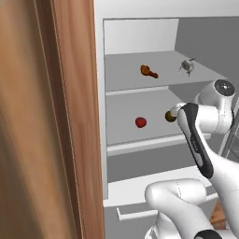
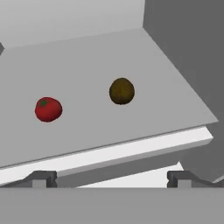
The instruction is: Gather the avocado and tomato from the fridge and place them on a tray on the dining counter. Then gather the fish and chicken drumstick from the fridge and place them on the other tray.
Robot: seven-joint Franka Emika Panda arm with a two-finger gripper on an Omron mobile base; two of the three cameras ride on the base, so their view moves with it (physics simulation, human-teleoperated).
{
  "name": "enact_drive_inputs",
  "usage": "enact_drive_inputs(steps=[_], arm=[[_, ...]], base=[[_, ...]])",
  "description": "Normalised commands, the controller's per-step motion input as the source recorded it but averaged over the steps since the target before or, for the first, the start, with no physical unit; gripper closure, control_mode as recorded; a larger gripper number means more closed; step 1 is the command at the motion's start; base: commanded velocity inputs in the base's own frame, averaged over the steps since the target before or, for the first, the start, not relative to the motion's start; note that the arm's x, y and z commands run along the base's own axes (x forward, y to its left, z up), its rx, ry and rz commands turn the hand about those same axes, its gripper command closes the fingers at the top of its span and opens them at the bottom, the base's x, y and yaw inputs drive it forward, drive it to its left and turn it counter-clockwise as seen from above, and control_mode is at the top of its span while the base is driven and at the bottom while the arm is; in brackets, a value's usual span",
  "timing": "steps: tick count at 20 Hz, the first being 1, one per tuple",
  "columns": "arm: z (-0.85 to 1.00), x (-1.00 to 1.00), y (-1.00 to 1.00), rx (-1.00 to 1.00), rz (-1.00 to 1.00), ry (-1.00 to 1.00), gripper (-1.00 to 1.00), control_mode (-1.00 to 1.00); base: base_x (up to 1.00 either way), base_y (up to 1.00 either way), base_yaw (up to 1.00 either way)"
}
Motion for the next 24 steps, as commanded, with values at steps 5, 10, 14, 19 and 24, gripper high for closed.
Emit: enact_drive_inputs(steps=[5,10,14,19,24], arm=[[-0.22,0.41,-0.04,0.0,0.03,-0.01,-1.0,-1.0],[-0.23,0.44,-0.05,0.0,0.04,0.0,-1.0,-1.0],[-0.12,0.44,-0.11,0.0,0.02,-0.02,-1.0,-1.0],[-0.14,0.47,-0.23,0.0,0.0,0.0,-1.0,-1.0],[-0.26,0.5,-0.07,0.0,0.0,0.0,-1.0,-1.0]], base=[[0.0,0.0,0.0],[0.0,0.0,0.0],[0.0,0.0,0.0],[0.0,0.0,0.0],[0.0,0.0,0.0]])
